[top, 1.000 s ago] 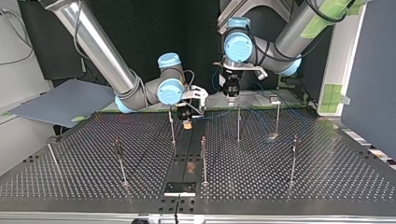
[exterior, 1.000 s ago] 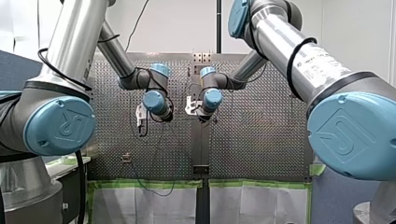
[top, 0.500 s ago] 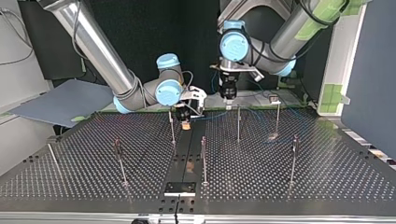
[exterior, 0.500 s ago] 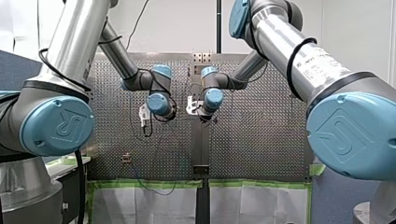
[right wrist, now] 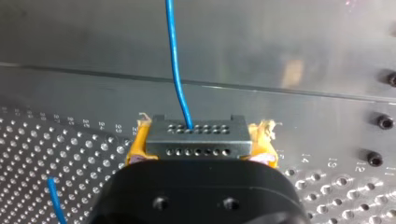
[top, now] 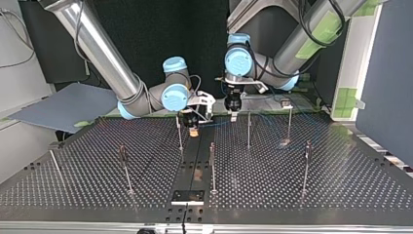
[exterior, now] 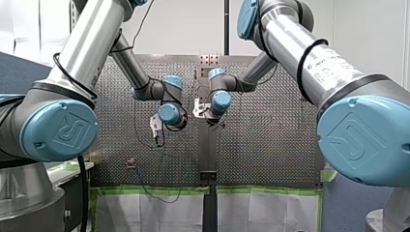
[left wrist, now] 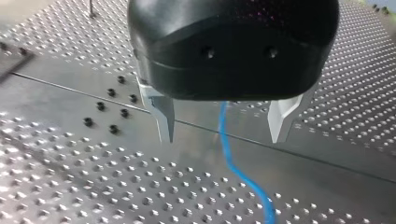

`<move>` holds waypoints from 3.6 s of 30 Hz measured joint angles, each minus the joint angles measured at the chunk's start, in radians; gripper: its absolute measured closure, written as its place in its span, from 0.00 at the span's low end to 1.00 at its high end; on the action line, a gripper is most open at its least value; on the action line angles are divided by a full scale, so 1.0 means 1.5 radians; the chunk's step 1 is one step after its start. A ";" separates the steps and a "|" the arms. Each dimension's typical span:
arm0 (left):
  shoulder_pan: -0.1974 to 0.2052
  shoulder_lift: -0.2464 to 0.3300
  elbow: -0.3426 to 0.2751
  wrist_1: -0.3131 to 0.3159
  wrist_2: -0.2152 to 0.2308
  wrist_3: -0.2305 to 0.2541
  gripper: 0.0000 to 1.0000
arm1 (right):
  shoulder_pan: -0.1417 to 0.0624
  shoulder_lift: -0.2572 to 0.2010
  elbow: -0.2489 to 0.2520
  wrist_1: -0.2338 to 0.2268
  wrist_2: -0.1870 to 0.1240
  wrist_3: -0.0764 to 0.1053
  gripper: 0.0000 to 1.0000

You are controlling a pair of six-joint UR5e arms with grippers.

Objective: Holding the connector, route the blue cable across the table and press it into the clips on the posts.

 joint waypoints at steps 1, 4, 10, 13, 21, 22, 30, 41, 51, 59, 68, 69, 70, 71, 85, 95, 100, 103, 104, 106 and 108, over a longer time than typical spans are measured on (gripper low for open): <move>0.000 -0.004 0.002 0.000 0.000 -0.001 0.00 | 0.000 0.000 -0.001 0.000 0.000 0.000 1.00; 0.001 -0.021 0.014 0.005 -0.002 -0.003 0.00 | 0.000 0.000 -0.002 0.002 -0.001 -0.001 1.00; 0.002 -0.054 0.043 0.020 -0.004 -0.011 0.00 | 0.000 0.000 -0.002 0.003 -0.001 -0.002 1.00; 0.006 -0.063 0.056 0.020 -0.004 -0.015 0.00 | 0.000 0.000 -0.003 0.003 -0.001 -0.002 1.00; 0.013 -0.067 0.072 0.009 -0.006 -0.017 0.13 | 0.000 -0.001 -0.009 0.007 -0.008 -0.001 1.00; 0.014 -0.067 0.072 0.007 -0.007 -0.017 0.31 | 0.000 -0.001 -0.009 0.007 -0.008 -0.001 1.00; 0.016 -0.067 0.072 -0.002 -0.010 -0.022 1.00 | 0.000 -0.002 -0.009 0.008 -0.009 0.000 1.00; 0.010 -0.065 0.090 -0.020 -0.015 -0.032 1.00 | 0.000 -0.005 -0.010 0.010 -0.009 0.001 1.00; 0.010 -0.024 0.098 -0.071 -0.042 -0.036 1.00 | -0.003 -0.044 -0.011 0.020 -0.009 0.001 1.00; 0.007 0.019 0.098 -0.093 -0.046 -0.035 1.00 | -0.004 -0.092 -0.011 0.032 -0.027 0.026 1.00; 0.007 0.074 0.098 -0.131 -0.047 -0.031 1.00 | 0.000 -0.144 -0.011 0.059 -0.032 0.044 1.00; 0.007 0.082 0.098 -0.135 -0.046 -0.030 1.00 | 0.000 -0.149 -0.011 0.060 -0.033 0.045 1.00; 0.007 0.088 0.098 -0.138 -0.046 -0.030 1.00 | 0.000 -0.153 -0.011 0.061 -0.033 0.046 1.00; 0.006 0.093 0.098 -0.141 -0.046 -0.030 1.00 | 0.000 -0.160 -0.011 0.064 -0.033 0.048 1.00; -0.009 0.179 0.098 -0.166 -0.040 -0.026 1.00 | -0.005 -0.239 0.009 0.113 -0.032 0.070 1.00; -0.004 0.226 0.099 -0.147 0.009 -0.030 1.00 | -0.009 -0.293 0.011 0.114 -0.033 0.070 1.00; 0.000 0.203 0.100 -0.141 0.040 -0.031 1.00 | -0.013 -0.286 0.011 0.114 -0.033 0.070 1.00; 0.001 0.193 0.101 -0.138 0.048 -0.033 1.00 | -0.013 -0.279 0.012 0.115 -0.034 0.070 1.00; 0.002 0.191 0.101 -0.137 0.049 -0.033 1.00 | -0.013 -0.276 0.012 0.115 -0.034 0.070 1.00; 0.004 0.190 0.101 -0.136 0.052 -0.034 1.00 | -0.013 -0.272 0.012 0.115 -0.034 0.070 1.00; 0.008 0.189 0.101 -0.132 0.057 -0.034 1.00 | -0.014 -0.269 0.012 0.115 -0.033 0.070 1.00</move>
